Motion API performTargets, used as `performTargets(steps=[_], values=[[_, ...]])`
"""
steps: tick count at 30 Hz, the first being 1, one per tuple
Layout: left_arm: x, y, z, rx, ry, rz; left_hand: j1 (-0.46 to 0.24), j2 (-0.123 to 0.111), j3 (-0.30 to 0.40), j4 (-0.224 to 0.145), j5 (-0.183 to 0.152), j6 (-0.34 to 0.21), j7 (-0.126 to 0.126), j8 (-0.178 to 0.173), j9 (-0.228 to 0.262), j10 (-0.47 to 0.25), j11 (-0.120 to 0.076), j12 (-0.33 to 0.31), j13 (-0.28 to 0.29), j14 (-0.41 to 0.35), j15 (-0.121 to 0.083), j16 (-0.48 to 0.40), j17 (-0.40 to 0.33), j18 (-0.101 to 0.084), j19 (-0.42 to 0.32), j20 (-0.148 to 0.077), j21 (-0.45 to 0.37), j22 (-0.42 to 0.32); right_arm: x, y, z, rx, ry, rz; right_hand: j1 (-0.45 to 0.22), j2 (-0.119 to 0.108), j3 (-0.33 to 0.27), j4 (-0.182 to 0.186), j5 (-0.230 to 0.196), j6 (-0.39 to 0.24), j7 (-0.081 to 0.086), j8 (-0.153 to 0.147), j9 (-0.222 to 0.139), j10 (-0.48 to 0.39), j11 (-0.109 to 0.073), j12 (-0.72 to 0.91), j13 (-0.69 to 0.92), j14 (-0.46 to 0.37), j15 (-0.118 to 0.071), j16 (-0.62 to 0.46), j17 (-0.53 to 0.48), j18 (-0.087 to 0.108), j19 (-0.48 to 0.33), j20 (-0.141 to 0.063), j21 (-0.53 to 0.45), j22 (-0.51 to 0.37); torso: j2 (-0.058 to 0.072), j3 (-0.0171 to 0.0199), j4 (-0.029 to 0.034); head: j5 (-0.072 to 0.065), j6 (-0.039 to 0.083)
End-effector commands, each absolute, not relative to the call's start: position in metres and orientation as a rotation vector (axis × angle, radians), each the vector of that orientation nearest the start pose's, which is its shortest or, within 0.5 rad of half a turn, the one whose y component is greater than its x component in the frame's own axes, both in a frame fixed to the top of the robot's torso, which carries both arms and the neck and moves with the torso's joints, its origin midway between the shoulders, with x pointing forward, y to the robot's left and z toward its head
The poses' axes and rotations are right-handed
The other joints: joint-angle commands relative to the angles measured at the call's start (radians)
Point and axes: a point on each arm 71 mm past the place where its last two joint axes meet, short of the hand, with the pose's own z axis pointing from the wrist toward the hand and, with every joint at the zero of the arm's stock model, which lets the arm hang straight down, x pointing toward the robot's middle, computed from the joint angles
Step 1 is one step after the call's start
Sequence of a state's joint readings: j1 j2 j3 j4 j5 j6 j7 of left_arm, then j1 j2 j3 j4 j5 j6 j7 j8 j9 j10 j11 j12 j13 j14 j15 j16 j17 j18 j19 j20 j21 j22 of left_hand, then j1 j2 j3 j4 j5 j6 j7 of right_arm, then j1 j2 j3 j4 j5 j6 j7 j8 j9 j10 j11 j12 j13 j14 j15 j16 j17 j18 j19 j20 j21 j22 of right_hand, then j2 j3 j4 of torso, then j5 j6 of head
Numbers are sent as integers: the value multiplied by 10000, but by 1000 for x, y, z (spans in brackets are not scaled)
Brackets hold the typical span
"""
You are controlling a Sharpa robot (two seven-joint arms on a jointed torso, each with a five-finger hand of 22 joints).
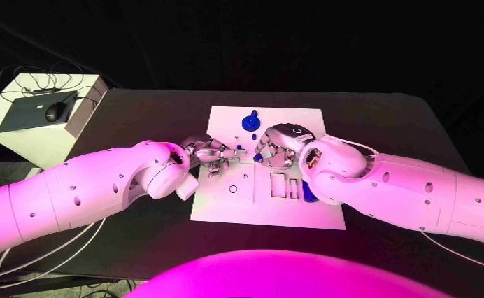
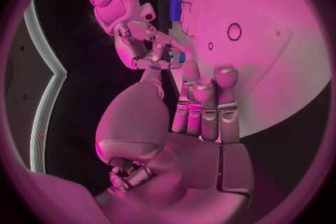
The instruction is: Assemble the parts on the task board
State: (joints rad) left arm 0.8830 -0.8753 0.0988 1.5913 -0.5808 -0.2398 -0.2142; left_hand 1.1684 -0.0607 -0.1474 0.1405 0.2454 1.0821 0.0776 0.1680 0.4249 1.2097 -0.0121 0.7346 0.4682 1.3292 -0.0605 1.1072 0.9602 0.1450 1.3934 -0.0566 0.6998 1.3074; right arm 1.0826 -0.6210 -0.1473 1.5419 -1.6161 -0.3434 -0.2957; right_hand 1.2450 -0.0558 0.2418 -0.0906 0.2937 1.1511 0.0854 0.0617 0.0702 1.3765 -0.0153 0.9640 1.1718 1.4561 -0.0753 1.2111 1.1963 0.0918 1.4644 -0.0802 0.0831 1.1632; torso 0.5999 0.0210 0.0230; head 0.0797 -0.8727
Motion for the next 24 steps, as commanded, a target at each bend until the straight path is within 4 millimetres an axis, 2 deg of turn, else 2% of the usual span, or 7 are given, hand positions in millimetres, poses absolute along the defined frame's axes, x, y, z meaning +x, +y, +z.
performTargets(steps=[1, 13, 24], values=[[418, 203, -296, -9898, 21187, -10014, 0, 107, -2, -52, 37, 4, 52, 25, -179, 17, 81, -37, -5, -18, 31, -8, 5, 4, 7, 54, -69, 490, 425, -89, -260, -2805, 17618, 7016, 26, -89, 0, 35, -23, 132, 103, 21, 0, 69, -17, -58, 5, 40, -4, -5, 12, 69, 305, -63, 16, -11, -2, 1, -9, 6, 1], [420, 196, -296, -9923, 21047, -10044, 69, 235, -38, -189, 32, -41, 80, 29, -372, 26, 91, -57, 1, -20, 37, -24, -34, 19, 8, 68, -98, 490, 419, -84, -246, -2759, 17479, 7374, 41, -102, 1, 45, -29, 126, 107, 22, 0, 74, -15, -62, 14, 41, -2, -11, 16, 69, 304, -61, 17, -14, 4, 1, 10, -25, 1], [419, 186, -297, -10007, 21405, -10390, 109, 242, -74, -255, 17, -44, 104, -21, -542, 32, 103, -77, 4, -35, 47, -11, -32, 23, -4, 77, -115, 492, 418, -78, -244, -2814, 17458, 7529, 48, -110, 1, 51, -26, 110, 114, 20, -1, 71, -12, -76, 13, 42, 0, -14, 20, 71, 303, -60, 16, -17, 1, -4, 10, -51, 1]])
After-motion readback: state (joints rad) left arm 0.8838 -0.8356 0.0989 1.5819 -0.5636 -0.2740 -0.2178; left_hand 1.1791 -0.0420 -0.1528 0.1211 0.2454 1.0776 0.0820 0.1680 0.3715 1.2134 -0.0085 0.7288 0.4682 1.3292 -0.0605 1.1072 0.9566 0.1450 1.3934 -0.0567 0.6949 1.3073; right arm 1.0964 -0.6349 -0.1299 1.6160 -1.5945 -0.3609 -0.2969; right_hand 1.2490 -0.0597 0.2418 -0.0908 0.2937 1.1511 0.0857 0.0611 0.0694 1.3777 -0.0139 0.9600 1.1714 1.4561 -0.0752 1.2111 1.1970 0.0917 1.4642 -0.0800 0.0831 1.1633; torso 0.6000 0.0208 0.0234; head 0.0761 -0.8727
